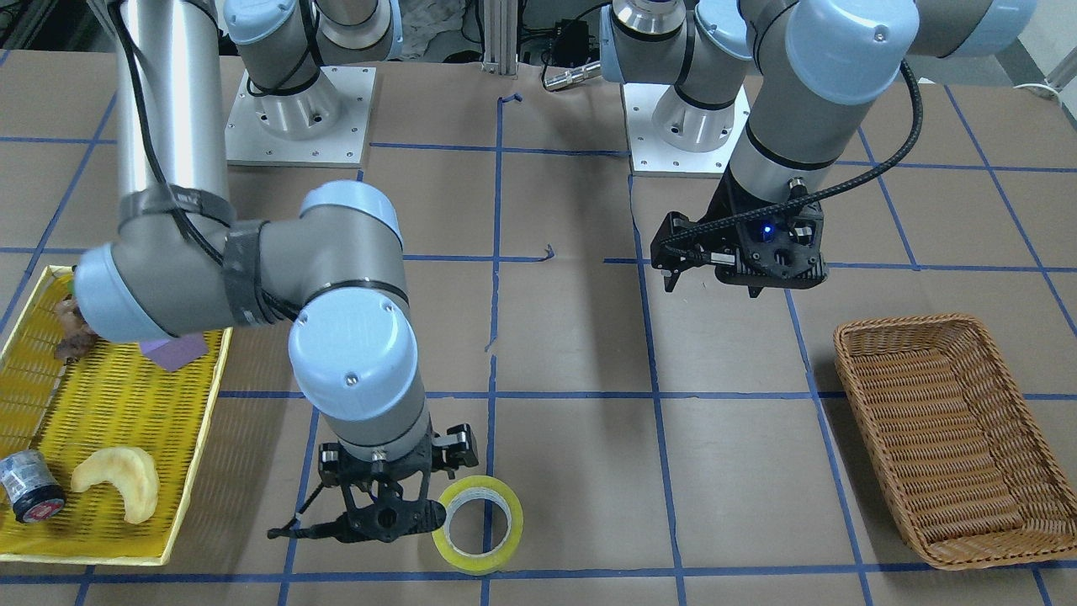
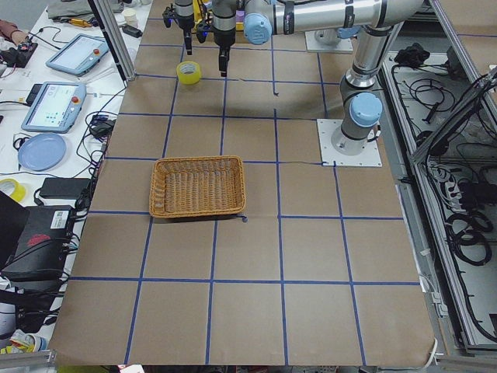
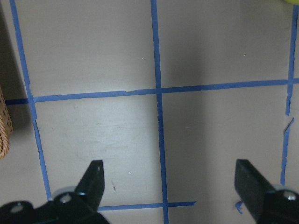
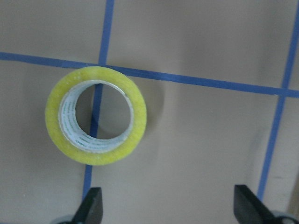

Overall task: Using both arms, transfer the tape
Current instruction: 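Raise the open right gripper away while the left arm reaches toward the tape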

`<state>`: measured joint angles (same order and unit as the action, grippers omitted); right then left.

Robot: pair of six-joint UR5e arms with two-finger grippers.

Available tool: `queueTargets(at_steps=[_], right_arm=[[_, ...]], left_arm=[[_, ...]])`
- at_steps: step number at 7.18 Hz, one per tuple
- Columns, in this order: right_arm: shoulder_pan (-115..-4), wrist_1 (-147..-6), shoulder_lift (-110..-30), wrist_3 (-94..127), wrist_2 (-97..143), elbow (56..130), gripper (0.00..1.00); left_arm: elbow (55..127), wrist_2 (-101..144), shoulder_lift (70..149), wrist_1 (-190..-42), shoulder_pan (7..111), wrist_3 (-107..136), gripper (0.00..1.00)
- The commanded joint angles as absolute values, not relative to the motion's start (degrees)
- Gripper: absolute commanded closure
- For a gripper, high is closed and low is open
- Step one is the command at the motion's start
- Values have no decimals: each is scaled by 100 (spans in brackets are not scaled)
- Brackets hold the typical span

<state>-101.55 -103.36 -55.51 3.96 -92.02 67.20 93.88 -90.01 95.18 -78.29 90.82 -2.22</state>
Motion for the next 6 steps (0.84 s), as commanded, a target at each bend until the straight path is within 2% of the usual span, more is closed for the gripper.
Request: queueTargets(at_steps=[1,3,4,6], right_arm=[[-9610,-9862,-6945,203,-9326,7685,0],[-9334,-10001,-8125,-200,-9272,9020,0],[-9325,-10115,-8452,-211,-9272,9313,0],[-9299,-9828,-8858,-229,-9308,9300,0]], left_arm=[[9369,-8974,9562,-7613,9175,-167,0],[9369,-8651,9798,-6738,9569,-10,0],[9369,-8605,9913,-6654,9693,87,0],[9378,-8290,10412,-5772,9852,97,0]])
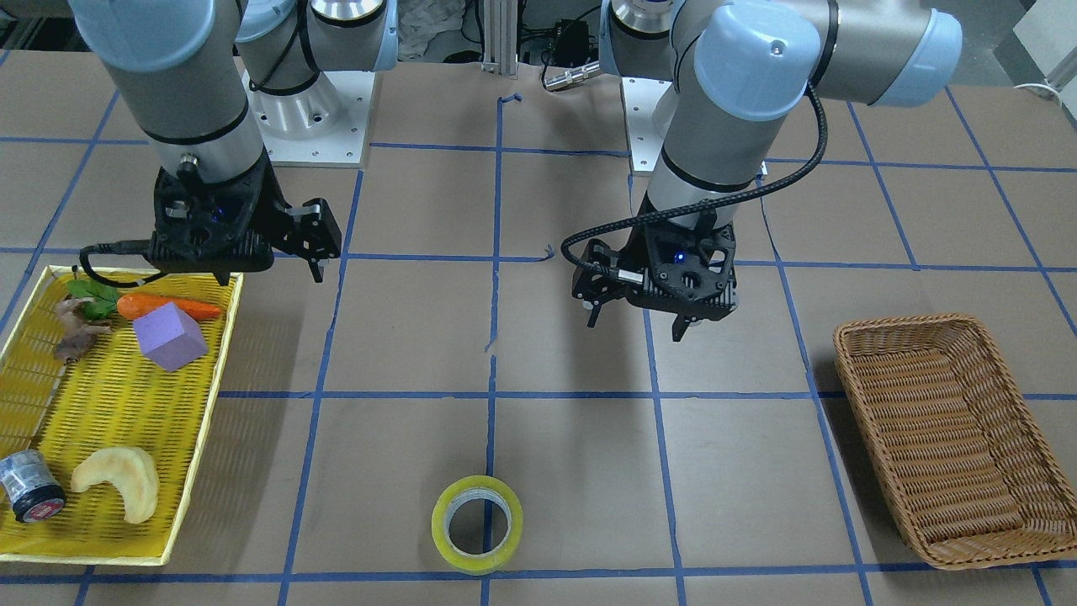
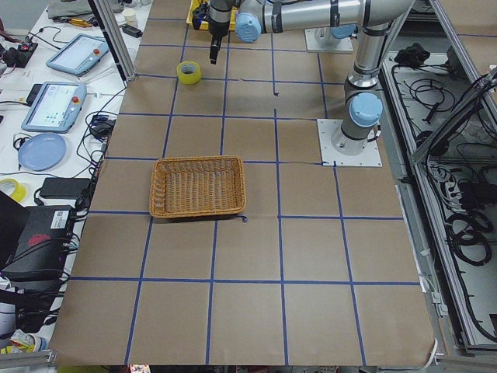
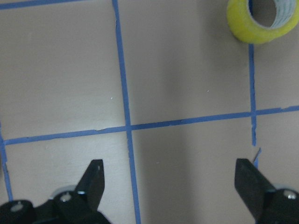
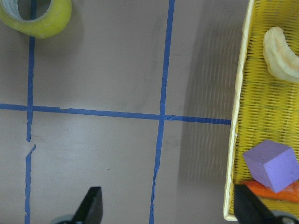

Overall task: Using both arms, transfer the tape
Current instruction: 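Raise the open right gripper away while the left arm reaches toward the tape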

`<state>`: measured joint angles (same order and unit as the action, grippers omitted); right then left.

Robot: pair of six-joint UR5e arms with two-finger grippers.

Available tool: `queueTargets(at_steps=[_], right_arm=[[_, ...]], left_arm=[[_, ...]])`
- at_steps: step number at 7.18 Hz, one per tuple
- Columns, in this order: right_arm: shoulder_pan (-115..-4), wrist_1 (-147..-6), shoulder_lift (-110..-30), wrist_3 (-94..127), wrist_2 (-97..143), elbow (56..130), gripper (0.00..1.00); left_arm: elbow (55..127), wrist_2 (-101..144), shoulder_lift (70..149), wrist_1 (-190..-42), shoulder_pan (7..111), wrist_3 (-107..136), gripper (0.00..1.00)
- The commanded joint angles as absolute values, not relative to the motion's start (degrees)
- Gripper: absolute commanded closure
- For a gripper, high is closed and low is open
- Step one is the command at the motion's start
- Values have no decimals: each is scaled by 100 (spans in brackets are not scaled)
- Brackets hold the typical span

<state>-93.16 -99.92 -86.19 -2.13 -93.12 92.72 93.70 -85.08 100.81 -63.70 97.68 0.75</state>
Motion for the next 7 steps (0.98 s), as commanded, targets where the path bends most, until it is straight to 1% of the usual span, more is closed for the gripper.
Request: queueTargets(at_steps=[1,2,4,5,7], right_arm=[[-9299,-9817,-8955,-237,-9282,9299,0],[-9299,-9843,-8947,-229,-9264,9281,0],[-9308,-9870,-8947,-220,-9255,9264,0],[-9308,-9879,-8939,-211,-9255,9238,0],[-9299,-9696,-8895,-141,-9211,8975,0]], left_arm=[[9352,-8123,10824,-5209,9861,97,0],[9238,-8121,11194,-4899,9861,97,0],[8241,-8104,12010,-4930,9861,105,0],[7931,-8104,12415,-4948,9879,236,0],[7884,-7676,12874,-4940,9923,465,0]])
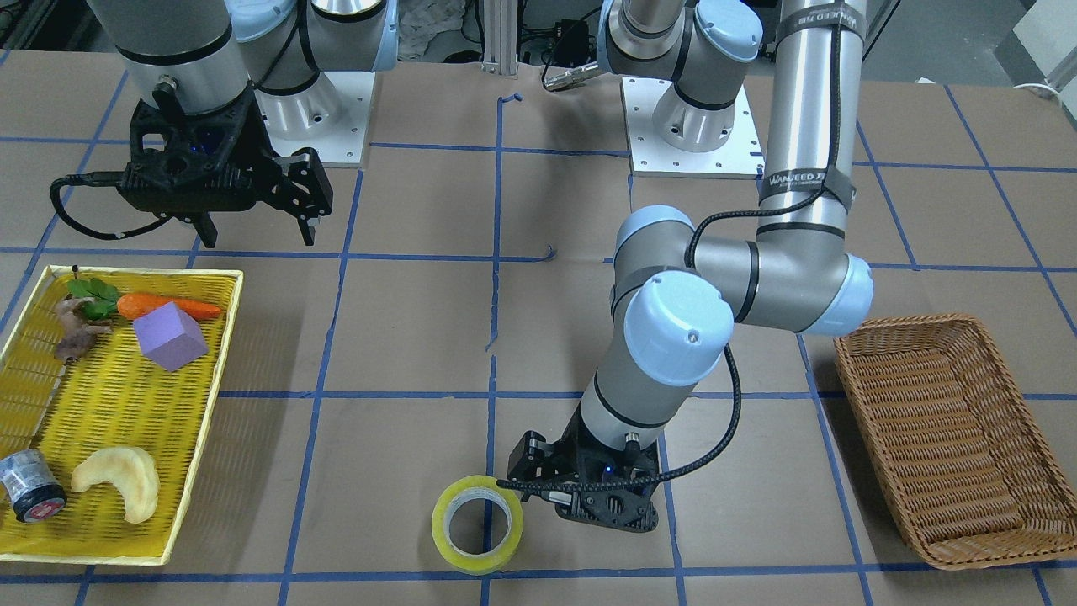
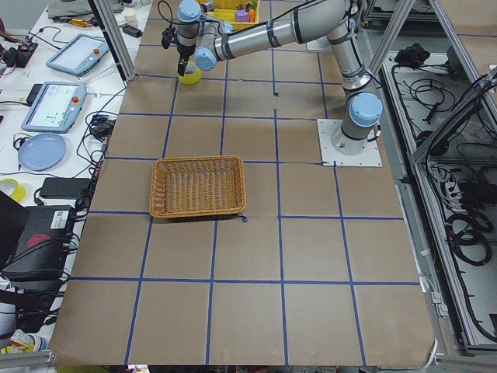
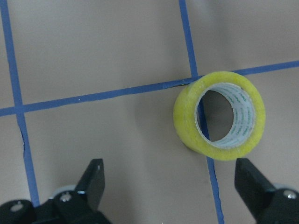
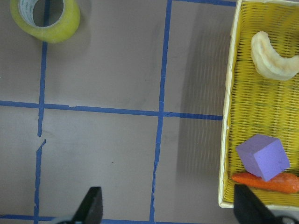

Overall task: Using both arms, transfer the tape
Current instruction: 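Grasp the tape roll with the left gripper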

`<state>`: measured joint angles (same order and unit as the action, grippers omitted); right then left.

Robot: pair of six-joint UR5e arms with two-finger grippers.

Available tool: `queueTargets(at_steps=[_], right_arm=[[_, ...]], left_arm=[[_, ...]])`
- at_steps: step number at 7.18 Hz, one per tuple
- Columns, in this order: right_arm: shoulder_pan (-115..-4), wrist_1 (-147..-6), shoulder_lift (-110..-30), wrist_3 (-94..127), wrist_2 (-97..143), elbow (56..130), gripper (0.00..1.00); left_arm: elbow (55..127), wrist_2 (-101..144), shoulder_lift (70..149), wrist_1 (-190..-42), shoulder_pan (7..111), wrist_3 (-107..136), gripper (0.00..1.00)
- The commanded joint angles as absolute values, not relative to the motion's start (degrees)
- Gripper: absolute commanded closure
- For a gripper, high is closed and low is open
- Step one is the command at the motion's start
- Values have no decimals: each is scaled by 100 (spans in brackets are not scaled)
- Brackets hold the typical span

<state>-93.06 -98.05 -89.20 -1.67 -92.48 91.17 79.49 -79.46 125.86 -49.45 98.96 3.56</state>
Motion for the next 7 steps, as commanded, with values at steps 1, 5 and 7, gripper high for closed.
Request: queueTargets(at_steps=[1,5,7], right_arm=[[-9299,-9686,-8877,-141,-9107,8974,0],[-9308,-9677,-8868,-141,-9097,8974,0],[-9308,-9668,-8868,-141,-9088,8974,0]], left_arm=[[7875,-7699,13006,-4896,10123,736,0],[7814,-7699,13473,-4500,10195,800,0],[7568,-7708,13578,-4526,10195,747,35]])
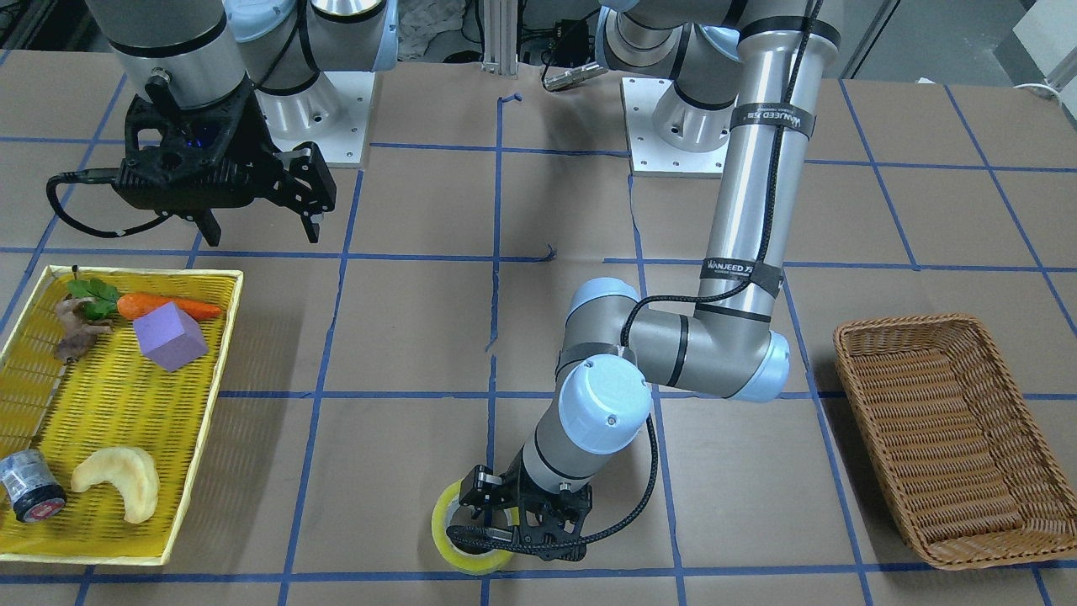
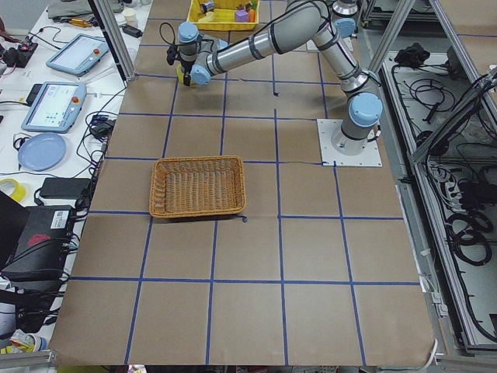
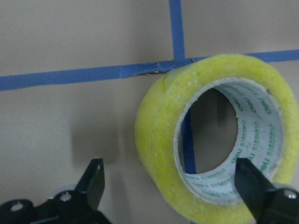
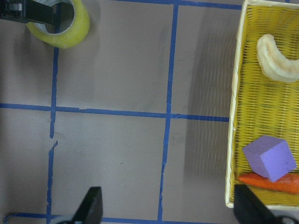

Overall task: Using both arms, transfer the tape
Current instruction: 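Grasp the tape roll with the left gripper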

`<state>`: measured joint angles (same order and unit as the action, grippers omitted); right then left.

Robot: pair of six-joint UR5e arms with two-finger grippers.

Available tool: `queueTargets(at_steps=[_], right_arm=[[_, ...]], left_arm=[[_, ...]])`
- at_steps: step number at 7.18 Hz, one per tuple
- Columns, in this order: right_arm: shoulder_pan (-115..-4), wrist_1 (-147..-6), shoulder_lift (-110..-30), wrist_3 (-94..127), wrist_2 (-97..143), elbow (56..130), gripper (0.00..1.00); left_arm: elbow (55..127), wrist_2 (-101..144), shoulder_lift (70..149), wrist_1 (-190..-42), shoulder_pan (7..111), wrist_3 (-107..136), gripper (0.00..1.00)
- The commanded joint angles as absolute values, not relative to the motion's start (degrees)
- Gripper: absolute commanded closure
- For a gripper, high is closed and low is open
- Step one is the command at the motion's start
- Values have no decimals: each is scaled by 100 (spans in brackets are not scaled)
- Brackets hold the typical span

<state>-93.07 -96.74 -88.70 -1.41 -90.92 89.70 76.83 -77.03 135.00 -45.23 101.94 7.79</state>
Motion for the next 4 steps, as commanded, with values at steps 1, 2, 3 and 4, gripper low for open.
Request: queueTargets(at_steps=[1,2,3,4], right_arm=[[-9308,-9677,-8868,-141,-9088,8974,0],[-9308,-9677,-8868,-141,-9088,8982,0],[-9308,-9668,-8877,-141,-9088,9000,0],[-9299,-9651,-8877,-141,-9097,9009,0]], left_arm=[[7585,-7725,13570,-4596,10195,530,81],[7646,-7926,13527,-4640,10195,432,100],[7742,-7989,13465,-4667,10195,396,100],[7821,-8041,13343,-4832,10195,378,100]])
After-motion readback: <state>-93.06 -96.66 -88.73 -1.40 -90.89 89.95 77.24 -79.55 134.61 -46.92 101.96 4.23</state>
